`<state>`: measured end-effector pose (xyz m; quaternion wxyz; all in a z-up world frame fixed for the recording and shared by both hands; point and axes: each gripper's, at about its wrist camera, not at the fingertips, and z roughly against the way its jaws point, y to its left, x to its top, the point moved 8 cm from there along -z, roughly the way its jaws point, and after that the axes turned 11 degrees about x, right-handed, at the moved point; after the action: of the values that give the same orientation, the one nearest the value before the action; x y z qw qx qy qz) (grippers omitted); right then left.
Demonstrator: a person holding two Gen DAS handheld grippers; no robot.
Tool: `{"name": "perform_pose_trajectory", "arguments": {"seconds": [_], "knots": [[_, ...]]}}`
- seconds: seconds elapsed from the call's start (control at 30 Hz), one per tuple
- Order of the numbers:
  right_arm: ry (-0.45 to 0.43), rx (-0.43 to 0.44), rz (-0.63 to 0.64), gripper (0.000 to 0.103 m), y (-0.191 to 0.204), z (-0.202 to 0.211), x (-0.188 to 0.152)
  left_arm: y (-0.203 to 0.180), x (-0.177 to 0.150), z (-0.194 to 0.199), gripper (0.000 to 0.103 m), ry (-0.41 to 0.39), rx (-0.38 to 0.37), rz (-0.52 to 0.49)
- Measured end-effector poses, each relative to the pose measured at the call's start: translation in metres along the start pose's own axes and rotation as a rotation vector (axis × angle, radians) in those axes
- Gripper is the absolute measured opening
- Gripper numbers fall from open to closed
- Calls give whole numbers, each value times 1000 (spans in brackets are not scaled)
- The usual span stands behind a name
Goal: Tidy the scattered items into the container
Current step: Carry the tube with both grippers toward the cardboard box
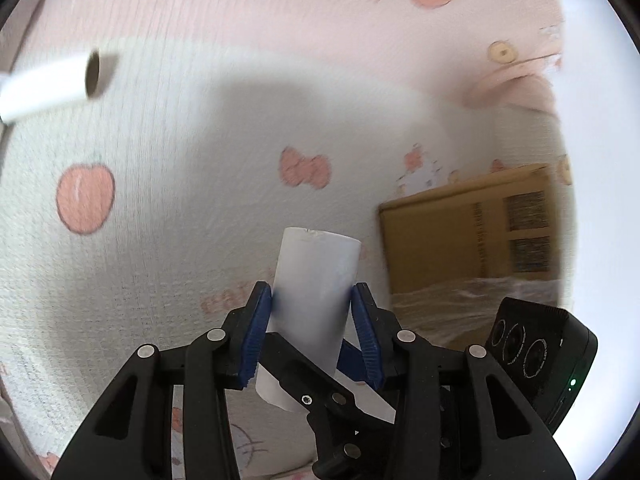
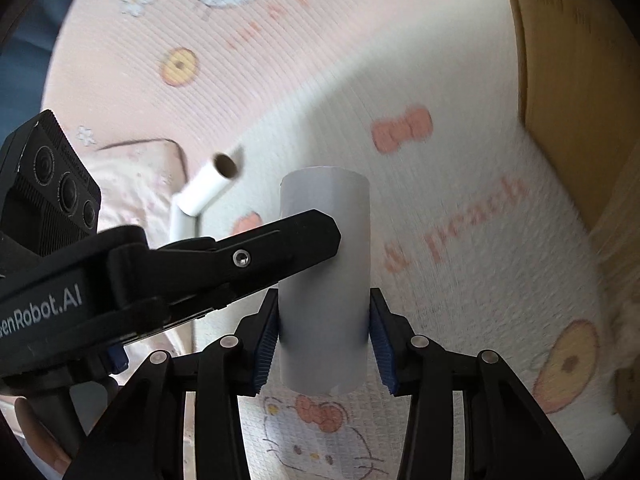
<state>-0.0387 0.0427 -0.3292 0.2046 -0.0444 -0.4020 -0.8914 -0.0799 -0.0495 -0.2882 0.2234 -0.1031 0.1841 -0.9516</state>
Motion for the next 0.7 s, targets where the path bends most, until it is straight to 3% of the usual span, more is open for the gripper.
{"name": "perform_pose_trajectory", "arguments": {"seconds": [0.27, 0.5, 0.7], "knots": [[-139, -7, 128, 40, 41, 55, 32, -50, 18, 58, 45, -134, -60, -60], [-296, -12, 168, 40, 54, 114, 56, -125, 26, 97, 45, -276, -41, -295], [-454, -60, 192, 40, 61, 175, 80, -180, 33, 121, 45, -337, -138, -394]]}}
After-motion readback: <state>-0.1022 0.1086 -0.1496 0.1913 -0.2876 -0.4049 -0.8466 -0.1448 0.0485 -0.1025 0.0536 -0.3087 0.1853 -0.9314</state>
